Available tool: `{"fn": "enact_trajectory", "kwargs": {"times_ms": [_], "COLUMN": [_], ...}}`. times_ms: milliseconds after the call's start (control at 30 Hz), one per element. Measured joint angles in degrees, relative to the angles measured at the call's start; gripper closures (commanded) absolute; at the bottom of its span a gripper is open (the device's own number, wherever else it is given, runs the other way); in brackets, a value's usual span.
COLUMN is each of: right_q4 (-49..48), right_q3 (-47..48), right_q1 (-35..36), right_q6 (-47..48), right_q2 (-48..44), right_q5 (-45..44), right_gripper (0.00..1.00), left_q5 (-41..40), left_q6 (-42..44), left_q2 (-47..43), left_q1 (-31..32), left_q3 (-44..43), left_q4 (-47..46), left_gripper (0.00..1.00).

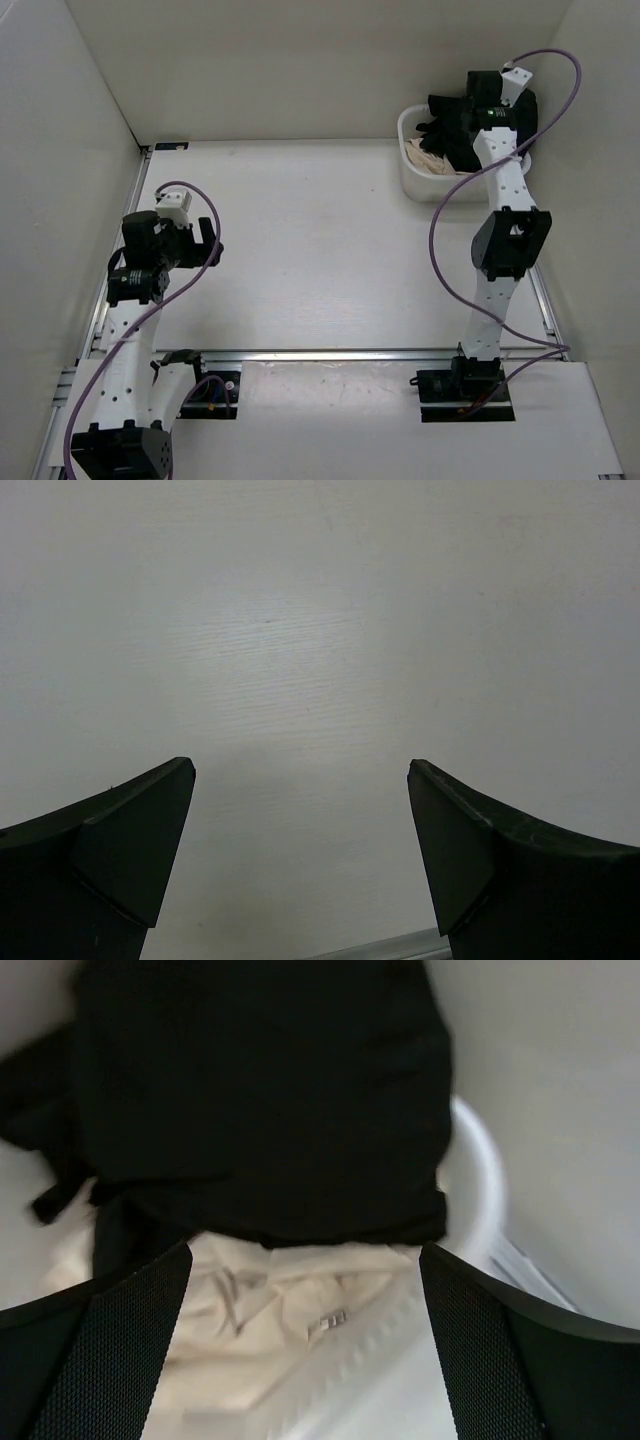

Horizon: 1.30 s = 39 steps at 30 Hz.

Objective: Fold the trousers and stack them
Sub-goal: Grab the trousers from the pile, then move the trousers to the center of the board

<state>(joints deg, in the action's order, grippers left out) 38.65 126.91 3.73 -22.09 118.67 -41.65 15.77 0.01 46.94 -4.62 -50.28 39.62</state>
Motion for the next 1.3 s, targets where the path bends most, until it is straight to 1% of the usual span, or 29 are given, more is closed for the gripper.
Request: {"fn": "enact_trajectory", "kwargs": {"times_ms": [100, 133, 267, 333, 367, 400, 433, 500, 533, 700, 800, 933, 1100, 1200, 1300], "right_q4": [-2.6, -3.9, -8.7, -11.2, -12.6, -13.8, -14.9, -16.4, -17.1, -19.5, -20.5, -20.4, -22.2, -24.9, -27.4], "right_q3": [2.5, 2.7, 3.7, 5.0, 5.5, 5.9, 6.1, 6.5, 6.7, 6.5, 2.3, 0.0, 1.8, 5.9, 8.8], "right_q1": [-4.0, -4.9, -7.8, -8.5, -8.7, -8.8, -8.8, -8.9, -9.0, -8.9, -8.3, -4.9, 2.9, 8.1, 12.6], "right_q6": [-0.5, -1.0, -3.0, -3.5, -3.8, -3.8, -4.0, -4.1, -4.2, -4.2, -1.1, 5.2, 11.4, 14.5, 15.5], "right_q2": [9.2, 11.6, 20.3, 23.4, 24.5, 25.3, 25.8, 26.1, 26.1, 25.6, 21.9, 13.7, -0.6, -8.3, -14.5], "right_q5": [4.4, 5.7, 8.5, 8.8, 8.8, 8.8, 8.8, 8.9, 8.9, 9.7, 10.5, 10.1, 11.0, 14.8, 19.4], "right_gripper": [0.01, 0.04, 0.1, 0.19, 0.26, 0.37, 0.58, 0.79, 1.0, 1.0, 1.0, 1.0, 1.0, 1.0, 1.0], "left_q5": [1.0, 1.3, 1.7, 1.8, 1.8, 1.8, 1.8, 1.8, 1.7, 1.3, 1.3, 1.2, 1.2, 1.2, 0.5], "left_q6": [0.0, 0.0, 0.0, 0.0, 0.0, 0.0, 0.0, 0.0, 0.0, 0.0, 0.0, 0.0, 0.0, 0.0, 0.0], "left_q2": [1.2, 1.6, 4.1, 5.1, 5.5, 5.8, 6.0, 6.2, 6.3, 6.4, 6.6, 6.8, 6.5, 5.5, 3.9], "left_q1": [0.0, 0.0, 0.0, 0.0, 0.0, 0.0, 0.0, 0.0, 0.0, 0.0, 0.0, 0.0, 0.0, 0.0, 0.0], "left_q3": [1.3, 1.7, 2.4, 2.9, 3.1, 3.4, 3.7, 3.9, 4.0, 4.0, 4.0, 4.0, 3.9, 3.3, 2.0], "left_q4": [0.3, 0.3, 0.4, 0.2, 0.2, 0.2, 0.2, 0.2, 0.2, 0.2, -0.3, -0.8, -0.9, -0.8, -0.9], "left_gripper": [0.0, 0.0, 0.0, 0.0, 0.0, 0.0, 0.0, 0.0, 0.0, 0.0, 0.0, 0.0, 0.0, 0.0, 0.0]}}
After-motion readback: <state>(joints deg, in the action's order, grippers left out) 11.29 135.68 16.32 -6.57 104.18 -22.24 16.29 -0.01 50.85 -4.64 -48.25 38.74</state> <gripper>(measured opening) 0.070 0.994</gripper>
